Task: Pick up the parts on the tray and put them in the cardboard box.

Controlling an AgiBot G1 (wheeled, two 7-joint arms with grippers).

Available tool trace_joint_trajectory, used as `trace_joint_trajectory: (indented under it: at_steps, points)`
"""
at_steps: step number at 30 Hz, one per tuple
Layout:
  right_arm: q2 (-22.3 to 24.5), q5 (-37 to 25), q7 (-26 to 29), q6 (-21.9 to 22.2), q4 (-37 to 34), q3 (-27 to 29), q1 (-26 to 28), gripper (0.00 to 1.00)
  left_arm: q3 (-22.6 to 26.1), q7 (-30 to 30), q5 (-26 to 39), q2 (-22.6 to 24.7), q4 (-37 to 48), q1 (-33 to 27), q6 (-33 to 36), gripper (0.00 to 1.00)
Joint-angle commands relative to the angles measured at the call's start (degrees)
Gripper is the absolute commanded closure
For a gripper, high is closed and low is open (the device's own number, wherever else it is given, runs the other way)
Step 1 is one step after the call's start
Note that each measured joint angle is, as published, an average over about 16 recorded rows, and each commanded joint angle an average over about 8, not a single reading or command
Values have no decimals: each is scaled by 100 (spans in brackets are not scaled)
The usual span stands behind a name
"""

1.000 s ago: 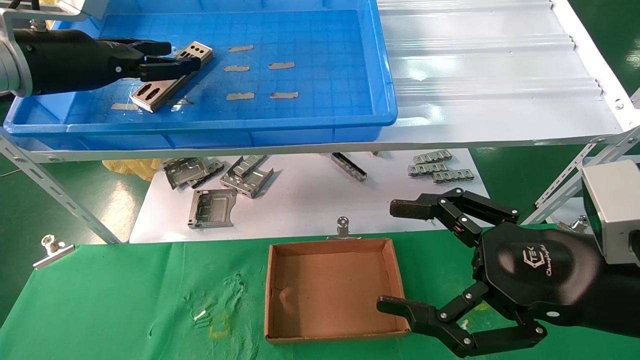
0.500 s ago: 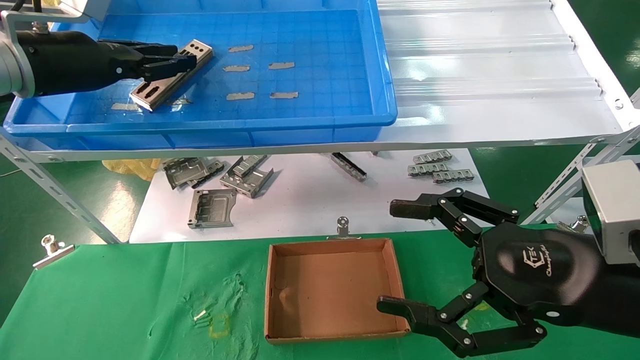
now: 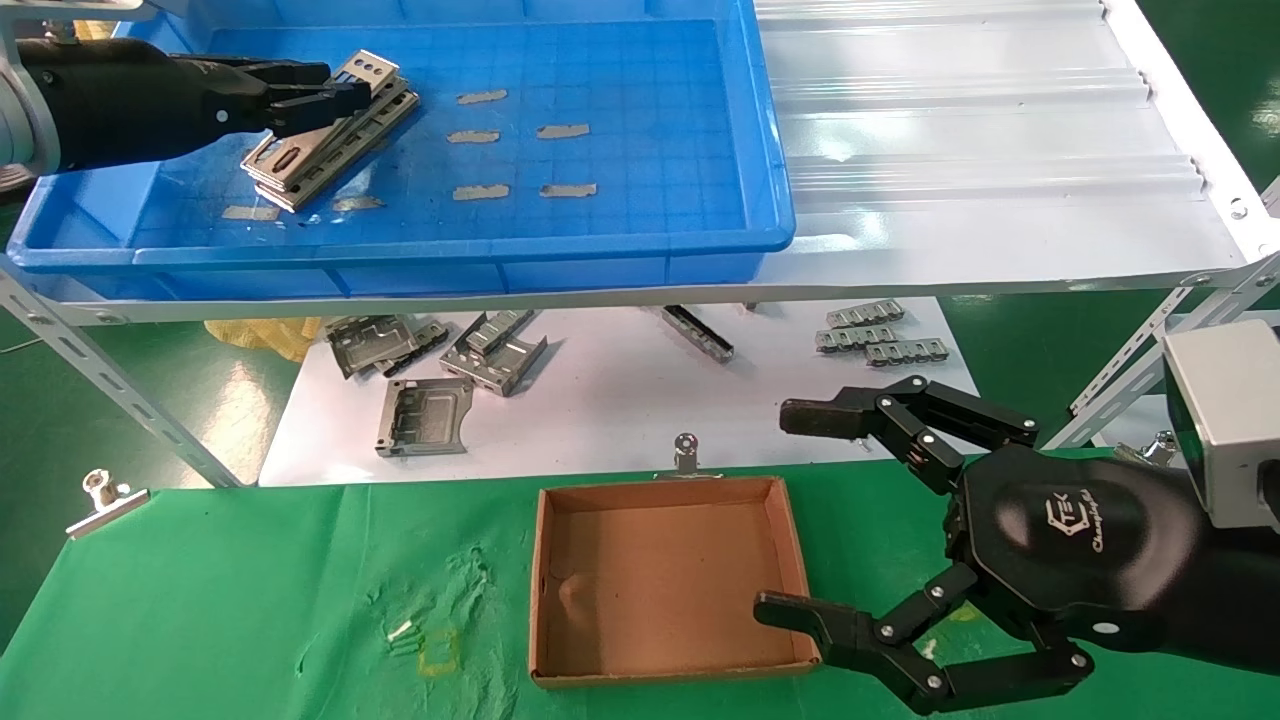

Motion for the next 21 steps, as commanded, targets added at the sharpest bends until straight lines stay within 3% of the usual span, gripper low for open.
trace_joint_trajectory:
  at_steps: [1, 13, 21]
  points:
    - [0, 0, 0, 0, 0, 0, 0, 0, 0, -8, -1, 4, 8, -5, -31, 100]
    - [0, 0, 0, 0, 0, 0, 0, 0, -85, -39, -123, -112, -21, -49, 339, 100]
    - [0, 0, 0, 0, 0, 0, 0, 0, -183, 77, -272, -333, -190, -131, 1194, 100]
